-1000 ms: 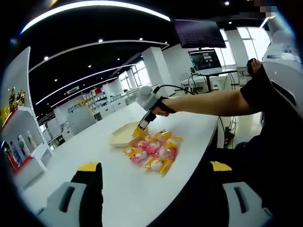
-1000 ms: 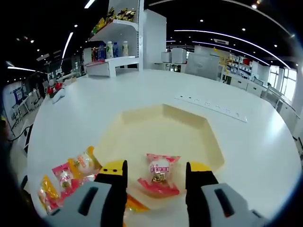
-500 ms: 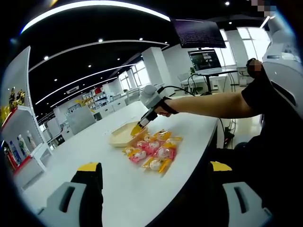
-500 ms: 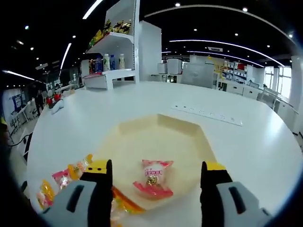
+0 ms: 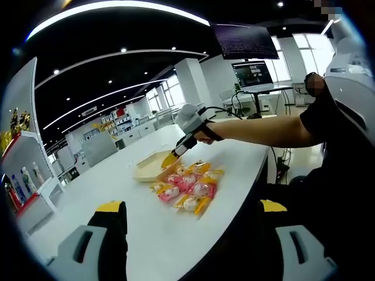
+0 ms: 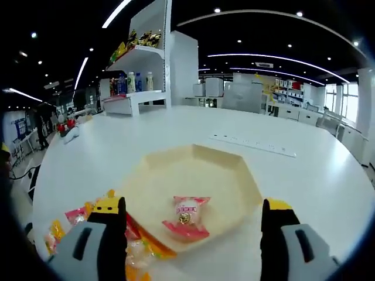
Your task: Pick up the marshmallows scattered on the table and place them into the bowl on the table
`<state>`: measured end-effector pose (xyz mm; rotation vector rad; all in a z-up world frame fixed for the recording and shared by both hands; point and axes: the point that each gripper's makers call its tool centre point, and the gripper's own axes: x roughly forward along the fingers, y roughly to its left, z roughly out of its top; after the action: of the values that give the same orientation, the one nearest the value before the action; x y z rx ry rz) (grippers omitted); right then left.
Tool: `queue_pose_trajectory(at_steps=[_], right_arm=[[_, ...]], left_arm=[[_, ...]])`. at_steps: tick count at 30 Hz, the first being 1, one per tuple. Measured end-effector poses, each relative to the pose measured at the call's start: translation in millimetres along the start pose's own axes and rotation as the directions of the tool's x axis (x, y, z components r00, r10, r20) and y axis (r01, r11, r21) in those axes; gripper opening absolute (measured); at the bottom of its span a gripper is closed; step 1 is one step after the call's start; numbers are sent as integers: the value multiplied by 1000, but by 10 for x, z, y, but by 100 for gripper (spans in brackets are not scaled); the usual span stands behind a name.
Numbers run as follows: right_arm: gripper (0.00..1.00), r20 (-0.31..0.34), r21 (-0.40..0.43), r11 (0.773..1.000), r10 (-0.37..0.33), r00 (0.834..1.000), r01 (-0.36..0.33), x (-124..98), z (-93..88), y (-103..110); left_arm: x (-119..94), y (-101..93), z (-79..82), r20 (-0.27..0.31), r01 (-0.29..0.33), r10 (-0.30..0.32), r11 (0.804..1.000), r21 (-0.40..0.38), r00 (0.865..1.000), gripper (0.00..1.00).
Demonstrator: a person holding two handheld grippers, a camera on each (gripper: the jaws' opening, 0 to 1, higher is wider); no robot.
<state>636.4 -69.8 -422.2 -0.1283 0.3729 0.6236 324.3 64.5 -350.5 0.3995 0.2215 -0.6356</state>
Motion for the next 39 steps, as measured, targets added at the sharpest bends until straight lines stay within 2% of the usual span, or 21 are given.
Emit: queue_pose_trajectory(at_steps=[9, 15, 19, 21, 24, 26, 33, 39], right_arm=[[97, 40, 16, 1000, 10, 999, -11, -170, 11, 35], [97, 86, 25, 999, 17, 996, -20, -333, 119, 53], [97, 123, 27, 999, 29, 992, -32, -505, 157, 160], [97, 140, 34, 998, 40, 989, -45, -516, 197, 120], [97, 178, 54, 995, 68, 982, -79, -664, 270, 196], [97, 180, 55, 993, 94, 979, -105, -751, 278, 262], [97, 238, 24, 991, 123, 963, -133, -1167, 390, 412], [96, 282, 10, 990, 131, 950, -140, -1508, 419, 509]], left_arm=[[19, -14, 13, 3, 3, -3, 1000, 4, 1000, 90], [25, -17, 23, 4, 3, -3, 1000, 4, 1000, 90], [25, -5, 26, 5, -3, 3, 1000, 2, 1000, 90], [16, -25, 52, 15, 2, -3, 1000, 7, 1000, 90], [5, -71, 112, 37, 17, -17, 1000, 8, 999, 91], [10, -78, 120, 37, 19, -20, 1000, 11, 999, 91], [25, -86, 149, 44, 19, -20, 999, 26, 999, 91], [19, -96, 190, 52, 17, -19, 999, 32, 998, 91]])
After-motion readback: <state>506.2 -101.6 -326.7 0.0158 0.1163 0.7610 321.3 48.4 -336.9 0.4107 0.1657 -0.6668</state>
